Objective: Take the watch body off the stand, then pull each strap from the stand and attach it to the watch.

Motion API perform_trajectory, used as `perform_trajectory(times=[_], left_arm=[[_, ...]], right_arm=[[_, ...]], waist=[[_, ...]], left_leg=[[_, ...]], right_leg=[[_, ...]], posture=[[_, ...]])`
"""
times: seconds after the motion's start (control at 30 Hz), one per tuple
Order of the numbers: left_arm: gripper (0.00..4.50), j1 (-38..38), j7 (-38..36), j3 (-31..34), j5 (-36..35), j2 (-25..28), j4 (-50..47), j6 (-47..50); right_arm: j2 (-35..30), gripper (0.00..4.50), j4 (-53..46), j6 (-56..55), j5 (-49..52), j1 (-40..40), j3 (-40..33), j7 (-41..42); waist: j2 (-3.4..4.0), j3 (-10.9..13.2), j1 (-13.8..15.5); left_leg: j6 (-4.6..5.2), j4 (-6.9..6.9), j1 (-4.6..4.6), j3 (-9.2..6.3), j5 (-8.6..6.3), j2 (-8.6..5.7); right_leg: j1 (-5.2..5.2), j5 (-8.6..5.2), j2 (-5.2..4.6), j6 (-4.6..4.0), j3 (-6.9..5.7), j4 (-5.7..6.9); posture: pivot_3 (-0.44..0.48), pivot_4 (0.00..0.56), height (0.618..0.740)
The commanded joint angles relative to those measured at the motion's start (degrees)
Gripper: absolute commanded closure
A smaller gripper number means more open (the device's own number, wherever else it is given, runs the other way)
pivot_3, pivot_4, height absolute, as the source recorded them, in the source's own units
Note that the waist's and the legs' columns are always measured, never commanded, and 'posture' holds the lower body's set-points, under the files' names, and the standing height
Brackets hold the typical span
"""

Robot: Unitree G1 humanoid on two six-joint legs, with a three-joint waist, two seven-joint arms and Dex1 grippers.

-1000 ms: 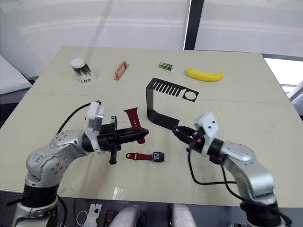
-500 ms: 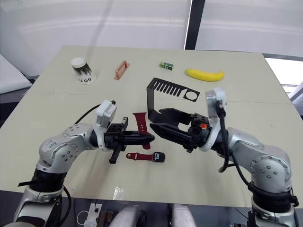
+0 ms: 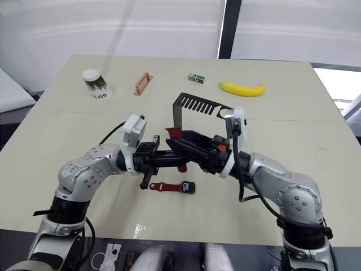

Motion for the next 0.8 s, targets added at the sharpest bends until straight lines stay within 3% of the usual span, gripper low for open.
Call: perform_trajectory(times=[0.03, 0.8], left_arm=[[4.50, -1.06, 0.63, 0.70, -1.38, -0.72, -1.23, 0.61], [4.50, -1.35, 2.25, 1.15, -2.35, -1.83, -1.96, 2.51]], right_arm=[[1.15, 1.35, -2.53, -2.12, -0.52, 0.55, 0.50, -0.12], [1.96, 1.35, -2.84, -4.66, -1.91, 1.30, 1.40, -0.50]], waist=[[0.00, 0.00, -0.01], [0.00, 0.00, -0.02]], left_leg=[[0.00, 0.00, 0.00, 0.00, 0.00, 0.00], [-0.01, 0.00, 0.00, 0.00, 0.00, 0.00]], right_leg=[[0.00, 0.00, 0.00, 0.00, 0.00, 0.00], [-0.01, 0.00, 0.00, 0.00, 0.00, 0.00]], posture=[[0.000, 0.150, 0.740], [0.000, 0.150, 0.740]])
